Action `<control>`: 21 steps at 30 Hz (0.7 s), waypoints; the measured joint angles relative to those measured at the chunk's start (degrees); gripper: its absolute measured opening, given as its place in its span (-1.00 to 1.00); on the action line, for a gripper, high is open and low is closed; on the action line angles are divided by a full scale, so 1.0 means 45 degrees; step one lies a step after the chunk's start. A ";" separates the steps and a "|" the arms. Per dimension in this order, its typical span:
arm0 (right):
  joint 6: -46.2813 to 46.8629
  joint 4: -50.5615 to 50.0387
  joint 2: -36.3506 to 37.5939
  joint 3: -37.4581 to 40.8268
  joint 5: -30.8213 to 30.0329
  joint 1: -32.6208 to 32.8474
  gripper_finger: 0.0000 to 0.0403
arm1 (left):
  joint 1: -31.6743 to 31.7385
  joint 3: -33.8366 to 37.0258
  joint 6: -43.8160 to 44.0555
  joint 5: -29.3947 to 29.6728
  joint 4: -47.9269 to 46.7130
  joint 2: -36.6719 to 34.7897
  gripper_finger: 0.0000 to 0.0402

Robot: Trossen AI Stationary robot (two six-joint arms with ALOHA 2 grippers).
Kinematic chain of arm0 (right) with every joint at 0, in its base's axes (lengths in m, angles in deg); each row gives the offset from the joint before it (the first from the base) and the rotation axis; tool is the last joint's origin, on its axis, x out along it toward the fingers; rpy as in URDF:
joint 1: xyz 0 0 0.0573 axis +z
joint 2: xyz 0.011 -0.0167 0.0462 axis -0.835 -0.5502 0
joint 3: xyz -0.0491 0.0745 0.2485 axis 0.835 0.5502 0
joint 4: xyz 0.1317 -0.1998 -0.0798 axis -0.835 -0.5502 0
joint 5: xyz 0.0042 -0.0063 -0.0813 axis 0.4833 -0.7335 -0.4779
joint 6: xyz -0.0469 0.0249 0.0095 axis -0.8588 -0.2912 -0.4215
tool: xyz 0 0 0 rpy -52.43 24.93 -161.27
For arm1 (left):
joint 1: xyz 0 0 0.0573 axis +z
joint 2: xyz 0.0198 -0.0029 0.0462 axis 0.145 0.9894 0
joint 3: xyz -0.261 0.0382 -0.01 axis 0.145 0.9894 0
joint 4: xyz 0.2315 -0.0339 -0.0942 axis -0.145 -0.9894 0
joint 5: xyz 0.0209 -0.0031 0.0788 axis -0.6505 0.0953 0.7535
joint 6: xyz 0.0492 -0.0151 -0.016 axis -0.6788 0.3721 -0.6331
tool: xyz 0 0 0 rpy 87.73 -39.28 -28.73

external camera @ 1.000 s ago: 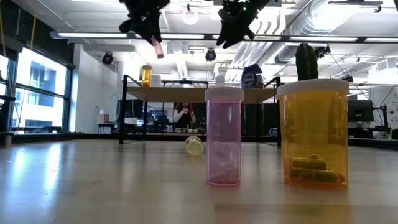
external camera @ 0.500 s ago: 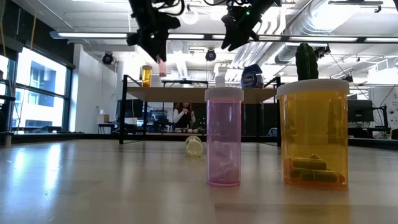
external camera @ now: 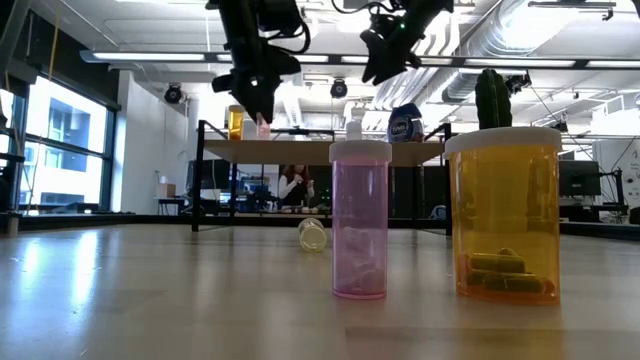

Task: Pick and place medicine bottles onto shelf by color
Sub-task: Put the top pink pill bottle on the shelf

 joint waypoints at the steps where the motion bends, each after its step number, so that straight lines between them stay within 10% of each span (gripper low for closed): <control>1: -0.0007 -0.0002 0.0000 0.0000 0.0000 -0.0025 -0.08 | -0.0004 0.0000 0.0052 0.0130 0.0000 0.0023 -0.45; 21: -0.0189 -0.0010 0.0000 0.0000 0.0005 -0.0058 -0.08 | 0.0001 -0.0005 0.0466 0.0233 -0.0189 0.0050 -0.28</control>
